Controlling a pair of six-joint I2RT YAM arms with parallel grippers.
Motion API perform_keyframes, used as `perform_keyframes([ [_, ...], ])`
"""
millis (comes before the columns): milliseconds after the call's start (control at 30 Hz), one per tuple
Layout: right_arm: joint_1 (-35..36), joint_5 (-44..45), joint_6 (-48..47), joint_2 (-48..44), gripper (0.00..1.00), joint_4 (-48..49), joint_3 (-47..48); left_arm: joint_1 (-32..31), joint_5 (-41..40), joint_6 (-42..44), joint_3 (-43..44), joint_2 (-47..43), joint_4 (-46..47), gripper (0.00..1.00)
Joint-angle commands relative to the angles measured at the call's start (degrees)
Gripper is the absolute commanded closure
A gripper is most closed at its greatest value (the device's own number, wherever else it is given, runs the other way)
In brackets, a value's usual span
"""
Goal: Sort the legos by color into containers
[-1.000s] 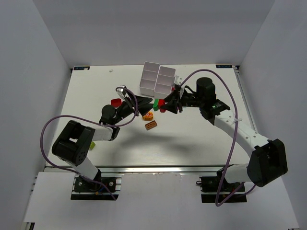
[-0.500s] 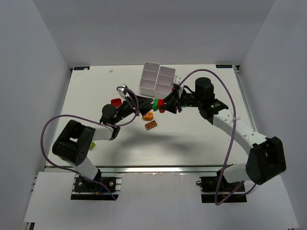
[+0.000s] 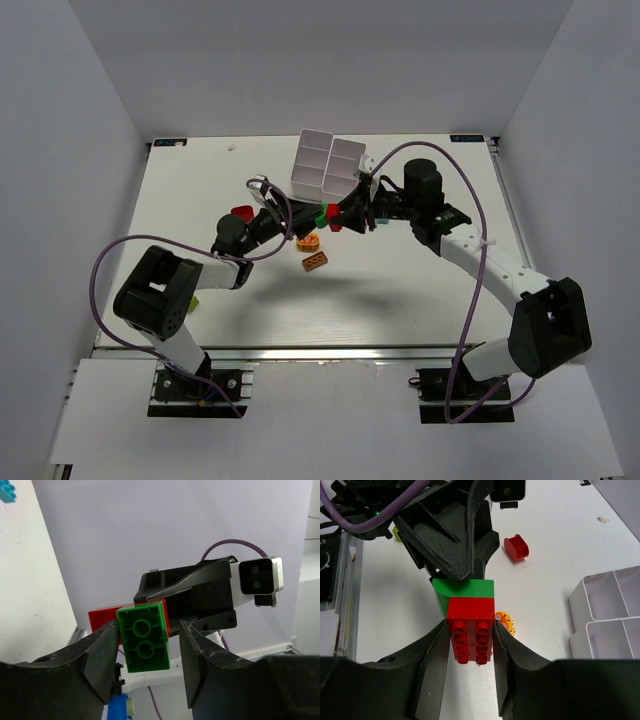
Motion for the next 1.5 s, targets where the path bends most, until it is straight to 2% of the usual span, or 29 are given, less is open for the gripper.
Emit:
perform_keyframes([
  [0, 0.47, -0.93, 0.09, 0.79, 1.0, 3.26, 2.77, -1.1, 1.87, 0.23, 2.42, -0.28, 1.98, 0.39],
  [167, 0.47, -1.46, 0.44, 0.79, 1.0, 3.61, 3.21, -1.11, 1.69, 0.5, 1.89, -0.19, 1.72, 0.34],
  [300, 0.47, -0.93, 0.44, 1.14, 1.0, 3.53, 2.42, -1.11, 1.78, -0.29, 2.06, 0.43, 2.77, 0.39],
  [400, 0.47, -0.23, -0.43, 1.05, 1.0, 3.35, 1.98, -1.11, 2.13, -1.61, 2.15, 1.65, 5.05, 0.63],
  [433, 0.47, -0.14, -0.87, 1.05, 1.0, 3.0, 1.98, -1.11, 2.05, -2.05, 2.15, 2.01, 5.84, 0.68],
  [500, 0.47, -0.14, -1.05, 0.79, 1.0, 2.91, 1.89, -1.02, 1.96, -2.32, 2.24, 2.36, 6.38, 0.85],
  [600, -0.84, 0.12, 0.09, -0.44, 1.0, 3.52, 1.28, 1.25, 0.21, -0.66, 1.1, 0.35, 2.71, 0.94],
  [700, -2.69, 0.82, 0.53, -1.06, 1.0, 3.7, 0.84, 5.03, -0.59, 5.13, 0.74, -4.48, -5.55, 0.96],
  [733, -3.74, 1.17, 0.79, -0.8, 1.0, 3.79, 1.01, 6.96, -0.59, 7.68, 1.7, -7.28, -12.27, 0.96],
  [767, -3.75, 1.44, 0.97, -0.53, 1.0, 3.79, 1.27, 6.98, -0.59, 9.01, 1.71, -7.31, -12.34, 0.96],
  [967, -4.54, 3.54, 2.11, 3.16, 1.0, 4.84, 4.26, 9.62, -0.85, 17.62, 5.57, -10.64, -28.83, 0.96],
  [1000, -4.54, 5.2, 2.81, 3.95, 1.0, 5.45, 5.57, 9.79, -1.12, 18.85, 6.01, -11.08, -31.04, 0.96],
  [1033, -4.45, 10.44, 4.12, 5.78, 1.0, 8.77, 6.28, 9.88, -2.08, 22.08, 7.32, -12.04, -33.5, 0.96],
  [1067, -4.54, 13.97, 5.79, 7.1, 1.0, 10.45, 7.33, 9.88, -2.69, 23.86, 8.03, -12.66, -39.18, 0.96],
  [1200, -4.28, 28.4, 15.26, 19.04, 1.0, 11.1, 21.01, 9.88, -5.86, 31.69, 11.55, -15.91, -51.35, 0.96],
  [1233, -4.1, 33.38, 16.6, 24.9, 1.0, 9.69, 29.32, 9.88, -6.74, 33.7, 11.99, -16.62, -53.11, 0.96],
  [1267, -3.66, 35.78, 17.66, 27.39, 1.0, 8.03, 33.23, 9.88, -7.18, 34.41, 12.43, -17.84, -55.82, 0.96],
  [1333, -3.22, 39.22, 19.86, 33.45, 1.0, 9.06, 40.61, 9.97, -7.8, 35.47, 12.26, -19.08, -57.68, 0.96],
  [1467, -2.17, 37.65, 19.6, 41.29, 1.0, 10.9, 49.78, 10.06, -9.47, 35.57, 9.54, -22.68, -60.06, 0.95],
])
